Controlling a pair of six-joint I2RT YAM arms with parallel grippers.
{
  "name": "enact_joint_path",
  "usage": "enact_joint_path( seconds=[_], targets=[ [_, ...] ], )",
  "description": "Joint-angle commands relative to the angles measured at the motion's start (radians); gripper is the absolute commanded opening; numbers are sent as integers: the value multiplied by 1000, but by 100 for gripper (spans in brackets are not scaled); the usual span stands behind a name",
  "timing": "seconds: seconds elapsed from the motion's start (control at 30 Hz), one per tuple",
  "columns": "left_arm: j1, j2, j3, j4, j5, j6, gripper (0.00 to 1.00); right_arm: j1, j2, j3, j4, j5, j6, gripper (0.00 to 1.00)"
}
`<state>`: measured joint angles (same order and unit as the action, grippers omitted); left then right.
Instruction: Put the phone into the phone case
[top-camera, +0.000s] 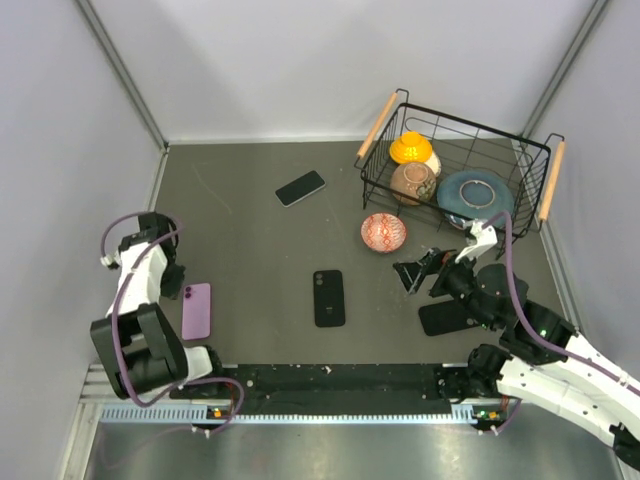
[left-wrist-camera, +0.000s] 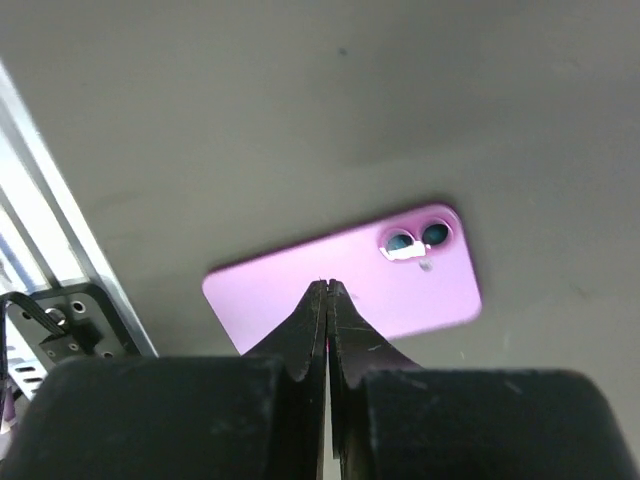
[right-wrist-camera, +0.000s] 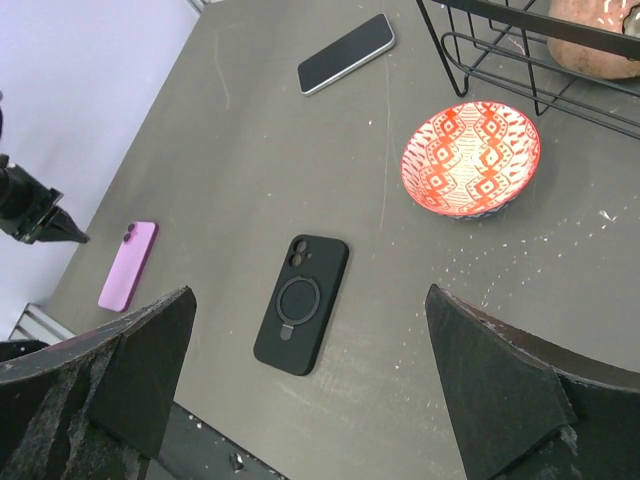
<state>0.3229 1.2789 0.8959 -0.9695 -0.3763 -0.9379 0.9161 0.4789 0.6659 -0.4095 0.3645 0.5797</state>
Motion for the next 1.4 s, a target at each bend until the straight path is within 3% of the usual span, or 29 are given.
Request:
enact_joint_path(
  seconds=[0.0, 0.23, 0.53, 0.7, 0.9, 1.03, 1.23, 1.37],
  targets=[
    [39, 89, 37, -32, -127, -99, 0, 7, 10, 26, 58, 21, -7, 98],
    [116, 290, 72, -40, -19, -111, 0, 7, 23, 34, 75, -22, -18, 98],
    [117, 364, 55, 6, -6, -81, 0, 7, -6, 24, 87, -12, -20, 98],
    [117, 382, 2, 31, 100, -52, 0, 7, -11, 29, 86, -45, -24, 98],
    [111, 347, -110, 78, 353, -24, 0, 7, -17, 14, 87, -32, -17, 98],
    [44, 272, -175, 112, 453, -47, 0, 7, 6, 12, 87, -47, -1, 98],
    [-109, 174, -157, 77, 395, -68, 0, 7, 27, 11, 87, -64, 11, 98],
    [-177, 50, -127, -7, 220, -108, 0, 7, 30, 12, 84, -68, 12, 98]
  ],
)
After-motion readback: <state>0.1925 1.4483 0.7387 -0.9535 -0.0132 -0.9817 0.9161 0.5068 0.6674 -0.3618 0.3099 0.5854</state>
